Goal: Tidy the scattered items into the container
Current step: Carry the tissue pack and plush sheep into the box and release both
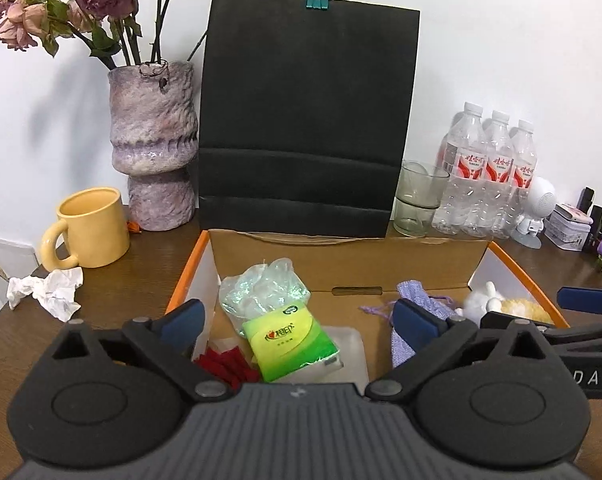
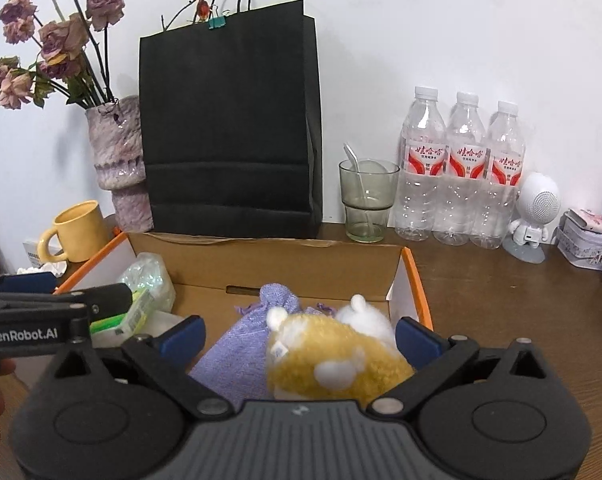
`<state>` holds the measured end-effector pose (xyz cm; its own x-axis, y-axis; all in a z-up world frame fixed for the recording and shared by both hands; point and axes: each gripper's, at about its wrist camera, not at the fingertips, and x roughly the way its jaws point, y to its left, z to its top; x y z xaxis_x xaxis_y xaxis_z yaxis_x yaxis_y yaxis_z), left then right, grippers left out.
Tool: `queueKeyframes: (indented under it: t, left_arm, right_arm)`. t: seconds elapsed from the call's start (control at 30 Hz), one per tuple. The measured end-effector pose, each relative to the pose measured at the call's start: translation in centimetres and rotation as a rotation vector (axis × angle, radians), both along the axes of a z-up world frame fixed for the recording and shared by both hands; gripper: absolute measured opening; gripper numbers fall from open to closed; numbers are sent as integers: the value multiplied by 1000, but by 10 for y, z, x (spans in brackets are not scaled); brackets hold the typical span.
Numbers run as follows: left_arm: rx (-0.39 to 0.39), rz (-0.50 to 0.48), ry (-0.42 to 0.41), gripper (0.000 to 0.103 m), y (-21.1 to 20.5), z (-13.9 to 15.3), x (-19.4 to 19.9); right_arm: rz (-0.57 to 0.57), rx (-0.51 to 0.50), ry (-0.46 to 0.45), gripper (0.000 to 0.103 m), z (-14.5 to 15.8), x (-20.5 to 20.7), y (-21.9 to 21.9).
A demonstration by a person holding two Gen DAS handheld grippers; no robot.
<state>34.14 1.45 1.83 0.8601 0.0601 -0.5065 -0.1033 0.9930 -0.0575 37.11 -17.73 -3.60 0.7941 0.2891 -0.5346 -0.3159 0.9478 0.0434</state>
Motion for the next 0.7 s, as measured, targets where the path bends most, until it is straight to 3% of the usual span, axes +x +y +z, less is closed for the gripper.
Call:
queueKeyframes:
  t: [0.13,0.3,0.47,0.57,0.63,0.7]
  left_arm:
    - [-4,5,-5,103,3,5,-9]
    - [-14,-30,-40,103,10,13,-47]
    - [62,-71,-101,103,3,15,-98]
    - [138,-135,-90,103,-9,6,-124]
    - [161,-185,-65,99,-17,-4,-137]
    - [159,-220,-24,96,-23,-14,-144]
  right_arm:
    - [-14,12,-17,102,6,-9,-7]
    - [-20,9,-74,102,16,-44,-27]
    - [6,-24,-127,99,17,-93,-51]
    - [28,-25,-121,95,7,-119,-67]
    - [41,-33,-88,88,-5,-127,-72]
    - [44,-43,-45,72,-19,-129,-74]
